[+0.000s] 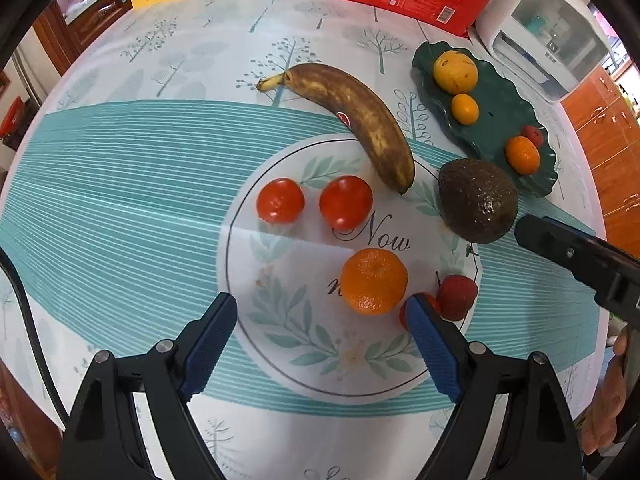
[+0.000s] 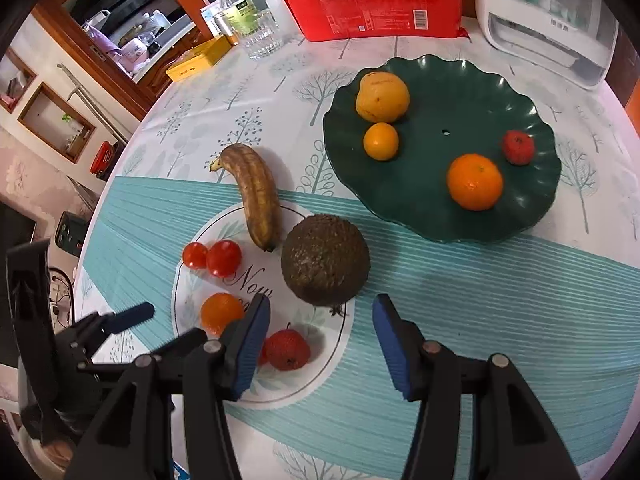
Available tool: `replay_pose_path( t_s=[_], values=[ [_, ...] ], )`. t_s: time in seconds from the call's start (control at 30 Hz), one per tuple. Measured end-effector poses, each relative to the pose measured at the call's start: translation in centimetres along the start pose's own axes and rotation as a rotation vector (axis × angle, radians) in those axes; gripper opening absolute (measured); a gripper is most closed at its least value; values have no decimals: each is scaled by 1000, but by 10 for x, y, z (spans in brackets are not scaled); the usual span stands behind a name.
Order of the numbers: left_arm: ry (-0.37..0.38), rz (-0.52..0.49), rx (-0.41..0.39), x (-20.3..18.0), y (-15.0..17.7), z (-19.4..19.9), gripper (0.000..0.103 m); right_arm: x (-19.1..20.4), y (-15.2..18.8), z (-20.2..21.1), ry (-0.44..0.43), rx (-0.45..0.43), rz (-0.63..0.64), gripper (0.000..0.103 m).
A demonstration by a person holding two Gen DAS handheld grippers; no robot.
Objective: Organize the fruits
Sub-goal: 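Grasp the dark avocado with the right tool while the left tool grasps the mandarin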
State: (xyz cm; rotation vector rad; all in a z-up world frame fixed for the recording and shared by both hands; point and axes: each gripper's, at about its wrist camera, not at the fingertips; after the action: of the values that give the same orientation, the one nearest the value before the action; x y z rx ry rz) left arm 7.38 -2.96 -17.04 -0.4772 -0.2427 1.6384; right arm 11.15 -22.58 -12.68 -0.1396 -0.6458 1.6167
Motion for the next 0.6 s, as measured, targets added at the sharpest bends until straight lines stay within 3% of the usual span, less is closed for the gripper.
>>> replay_pose_path(
  t_s=[0.2, 0.5, 0.6],
  values=[
    [6, -5, 11, -7, -3, -15, 81, -2, -12, -21, -7, 16, -18, 54],
    [30, -10, 36, -17, -9, -33, 65, -6, -22, -47, -1, 54, -19, 61],
    [44, -9, 42, -20, -10, -38, 56, -5, -23, -55, -3, 68, -13, 63]
  ],
)
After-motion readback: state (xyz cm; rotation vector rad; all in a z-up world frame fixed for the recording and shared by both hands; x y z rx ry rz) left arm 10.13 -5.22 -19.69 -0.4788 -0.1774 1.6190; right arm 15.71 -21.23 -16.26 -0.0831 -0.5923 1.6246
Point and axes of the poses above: each gripper's, at about its wrist camera, not at the fingertips, and z roughly against the way its jaws point, x to its left, y to its underside, and after that the axes turned 12 degrees about -x, right-handed
